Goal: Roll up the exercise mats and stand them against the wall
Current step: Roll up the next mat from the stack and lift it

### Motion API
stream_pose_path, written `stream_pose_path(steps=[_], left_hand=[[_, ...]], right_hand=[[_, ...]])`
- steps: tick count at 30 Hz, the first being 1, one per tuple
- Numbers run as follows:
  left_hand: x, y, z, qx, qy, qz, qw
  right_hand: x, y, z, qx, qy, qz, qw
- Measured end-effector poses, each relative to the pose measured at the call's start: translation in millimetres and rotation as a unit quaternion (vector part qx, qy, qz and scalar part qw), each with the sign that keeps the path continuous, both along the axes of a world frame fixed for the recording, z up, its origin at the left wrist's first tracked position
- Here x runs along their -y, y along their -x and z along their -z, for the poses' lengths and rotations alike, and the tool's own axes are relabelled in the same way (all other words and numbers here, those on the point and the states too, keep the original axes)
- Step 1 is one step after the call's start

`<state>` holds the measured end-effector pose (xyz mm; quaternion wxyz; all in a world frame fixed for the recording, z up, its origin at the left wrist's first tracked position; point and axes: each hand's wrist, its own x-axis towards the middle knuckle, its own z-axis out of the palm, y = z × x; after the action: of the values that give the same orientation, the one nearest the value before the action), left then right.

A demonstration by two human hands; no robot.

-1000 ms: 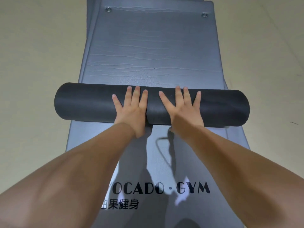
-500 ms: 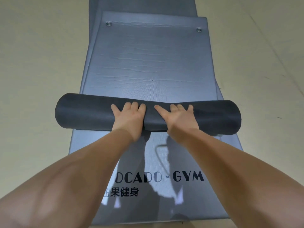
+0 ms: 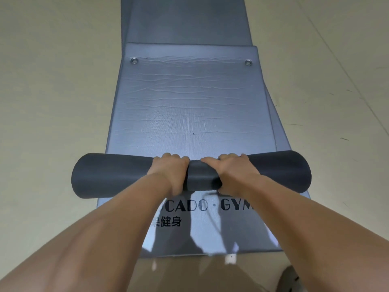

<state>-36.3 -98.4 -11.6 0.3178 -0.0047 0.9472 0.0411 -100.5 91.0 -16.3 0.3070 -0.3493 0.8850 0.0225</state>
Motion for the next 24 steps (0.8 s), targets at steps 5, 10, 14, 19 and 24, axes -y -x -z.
stream_pose_path(steps=[5, 10, 14, 19, 24], left_hand=[[25, 29, -4, 0.041, -0.068, -0.055, 0.995], [41, 34, 7, 0.015, -0.112, -0.079, 0.990], [48, 28, 15, -0.108, -0.056, -0.018, 0.992], [32, -3, 33, -0.355, 0.014, 0.008, 0.935], [10, -3, 49, -0.135, 0.054, -0.052, 0.988]], right_hand=[[-6, -10, 6, -0.098, 0.061, 0.032, 0.993], [-21, -33, 37, -0.201, 0.081, -0.007, 0.976], [-10, -22, 47, -0.183, 0.067, 0.040, 0.980], [18, 44, 31, -0.153, 0.025, 0.048, 0.987], [36, 87, 26, -0.107, -0.008, 0.044, 0.993]])
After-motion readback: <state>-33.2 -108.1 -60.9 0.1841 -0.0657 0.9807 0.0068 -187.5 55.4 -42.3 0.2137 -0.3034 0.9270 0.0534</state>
